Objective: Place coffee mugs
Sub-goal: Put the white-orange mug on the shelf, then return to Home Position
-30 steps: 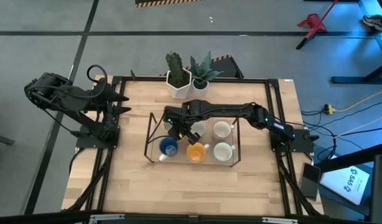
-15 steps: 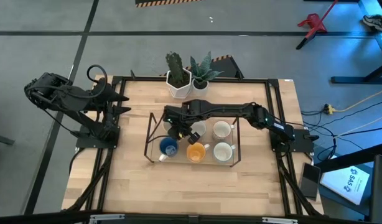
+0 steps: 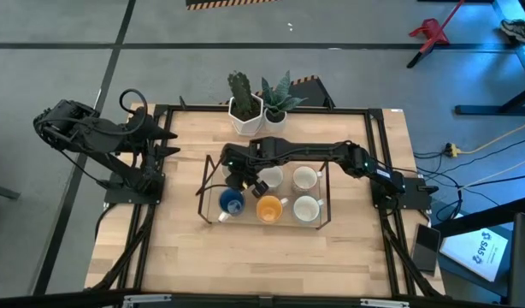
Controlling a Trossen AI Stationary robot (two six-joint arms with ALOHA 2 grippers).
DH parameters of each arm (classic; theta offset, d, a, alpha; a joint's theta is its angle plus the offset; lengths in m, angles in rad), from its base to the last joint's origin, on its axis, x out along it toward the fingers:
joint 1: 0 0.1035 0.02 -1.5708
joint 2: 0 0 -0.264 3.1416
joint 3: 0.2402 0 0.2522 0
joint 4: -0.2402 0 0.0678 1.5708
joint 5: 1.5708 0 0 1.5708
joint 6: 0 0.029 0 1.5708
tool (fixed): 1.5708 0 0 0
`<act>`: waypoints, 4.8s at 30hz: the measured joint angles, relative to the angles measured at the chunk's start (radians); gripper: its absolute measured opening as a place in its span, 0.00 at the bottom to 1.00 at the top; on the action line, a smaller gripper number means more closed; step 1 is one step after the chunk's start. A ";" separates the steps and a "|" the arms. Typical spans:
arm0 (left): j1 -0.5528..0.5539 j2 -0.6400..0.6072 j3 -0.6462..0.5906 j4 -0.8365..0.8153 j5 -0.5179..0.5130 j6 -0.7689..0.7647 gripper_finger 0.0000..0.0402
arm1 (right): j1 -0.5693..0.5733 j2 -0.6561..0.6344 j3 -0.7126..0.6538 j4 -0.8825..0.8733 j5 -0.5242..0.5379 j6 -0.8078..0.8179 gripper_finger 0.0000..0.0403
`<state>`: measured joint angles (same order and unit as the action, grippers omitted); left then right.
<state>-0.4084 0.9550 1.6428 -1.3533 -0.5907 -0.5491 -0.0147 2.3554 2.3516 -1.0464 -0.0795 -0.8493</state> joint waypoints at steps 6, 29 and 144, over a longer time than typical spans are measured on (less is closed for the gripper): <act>0.000 0.000 0.000 0.000 0.000 0.000 0.48 | 0.001 0.000 0.000 0.010 0.000 -0.015 0.27; 0.000 -0.002 0.000 0.011 -0.056 0.033 0.48 | 0.002 -0.101 0.004 0.102 0.001 0.001 0.27; 0.010 -0.924 -1.635 1.395 0.394 0.114 0.48 | -0.372 -2.298 -2.344 1.068 0.047 0.660 0.27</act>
<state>-0.3981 0.0307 0.0078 0.0422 -0.1963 -0.4351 -0.3866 0.0570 0.0074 0.0212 -0.0330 -0.1888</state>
